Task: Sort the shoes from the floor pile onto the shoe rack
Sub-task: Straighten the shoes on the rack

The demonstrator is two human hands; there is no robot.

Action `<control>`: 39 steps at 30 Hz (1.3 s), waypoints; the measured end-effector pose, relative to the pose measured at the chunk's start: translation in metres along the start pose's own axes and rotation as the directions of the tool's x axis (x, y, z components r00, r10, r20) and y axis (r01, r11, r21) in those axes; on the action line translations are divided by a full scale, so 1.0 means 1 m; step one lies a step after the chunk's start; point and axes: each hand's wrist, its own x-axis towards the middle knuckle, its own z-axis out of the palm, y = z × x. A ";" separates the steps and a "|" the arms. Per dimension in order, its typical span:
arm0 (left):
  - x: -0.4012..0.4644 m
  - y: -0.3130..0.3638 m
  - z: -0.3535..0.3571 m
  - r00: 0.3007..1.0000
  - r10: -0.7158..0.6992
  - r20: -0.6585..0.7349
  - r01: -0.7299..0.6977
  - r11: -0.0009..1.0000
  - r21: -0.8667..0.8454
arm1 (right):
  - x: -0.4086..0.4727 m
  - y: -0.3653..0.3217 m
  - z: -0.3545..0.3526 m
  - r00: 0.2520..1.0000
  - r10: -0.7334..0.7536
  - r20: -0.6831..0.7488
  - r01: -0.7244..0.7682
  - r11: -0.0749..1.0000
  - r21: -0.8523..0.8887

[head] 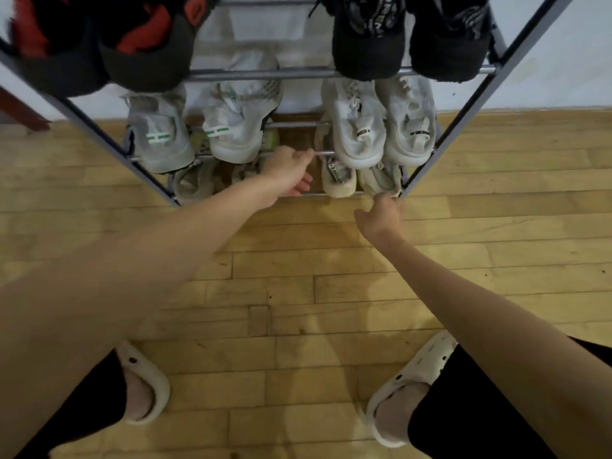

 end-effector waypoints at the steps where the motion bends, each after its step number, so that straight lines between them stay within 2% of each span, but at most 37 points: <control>1: -0.003 -0.013 -0.015 1.000 -0.006 -0.024 0.006 1.000 -0.020 | -0.003 -0.007 0.006 0.999 -0.018 0.032 0.018 1.000 0.002; 3: -0.011 -0.043 -0.046 0.991 -0.010 -0.131 0.005 0.999 -0.037 | -0.007 -0.026 0.016 0.995 -0.078 0.057 0.077 0.997 0.016; 5: -0.018 -0.067 -0.074 0.952 -0.013 -0.305 -0.010 0.997 -0.072 | -0.012 -0.053 0.022 0.987 -0.144 0.064 0.141 0.989 0.050; 7: -0.020 -0.083 -0.100 0.885 -0.059 -0.462 -0.031 0.982 -0.186 | -0.013 -0.084 0.030 0.977 -0.200 0.073 0.190 0.974 0.127; 9: -0.020 -0.089 -0.123 0.833 -0.174 -0.525 -0.023 0.937 -0.347 | -0.011 -0.116 0.039 0.975 -0.198 0.103 0.168 0.955 0.245; 11: -0.016 -0.092 -0.139 0.830 -0.276 -0.485 0.007 0.874 -0.486 | -0.009 -0.144 0.049 0.974 -0.159 0.161 0.081 0.910 0.406; 14: -0.006 -0.091 -0.150 0.844 -0.371 -0.387 0.060 0.783 -0.620 | -0.005 -0.176 0.063 0.971 -0.056 0.234 -0.102 0.785 0.611; 17: 0.000 -0.090 -0.155 0.863 -0.412 -0.292 0.128 0.738 -0.663 | 0.001 -0.193 0.076 0.971 0.083 0.223 -0.215 0.704 0.677; 19: 0.001 -0.090 -0.157 0.875 -0.431 -0.222 0.188 0.724 -0.664 | 0.004 -0.199 0.083 0.969 0.110 0.222 -0.238 0.662 0.711; 22: -0.003 -0.088 -0.157 0.923 -0.352 -0.157 0.139 0.683 -0.718 | 0.007 -0.207 0.087 0.967 0.135 0.216 -0.254 0.580 0.774; 25: -0.001 -0.087 -0.160 0.935 -0.304 -0.183 0.034 0.589 -0.807 | 0.009 -0.213 0.091 0.982 0.144 0.125 -0.189 0.638 0.747; 27: 0.000 -0.088 -0.165 0.918 -0.325 -0.226 0.001 0.572 -0.820 | 0.007 -0.215 0.093 0.990 0.125 0.066 -0.134 0.686 0.715; 29: 0.001 -0.093 -0.170 0.910 -0.335 -0.245 -0.004 0.585 -0.811 | 0.004 -0.217 0.097 0.994 0.103 0.038 -0.099 0.696 0.711; 34: 0.009 -0.114 -0.186 0.902 -0.296 -0.314 -0.009 0.714 -0.700 | -0.004 -0.232 0.111 0.997 0.071 0.000 -0.053 0.743 0.667; 39: 0.010 -0.117 -0.199 0.919 -0.288 -0.268 -0.001 0.680 -0.733 | -0.010 -0.249 0.123 0.998 0.041 0.053 -0.066 0.712 0.699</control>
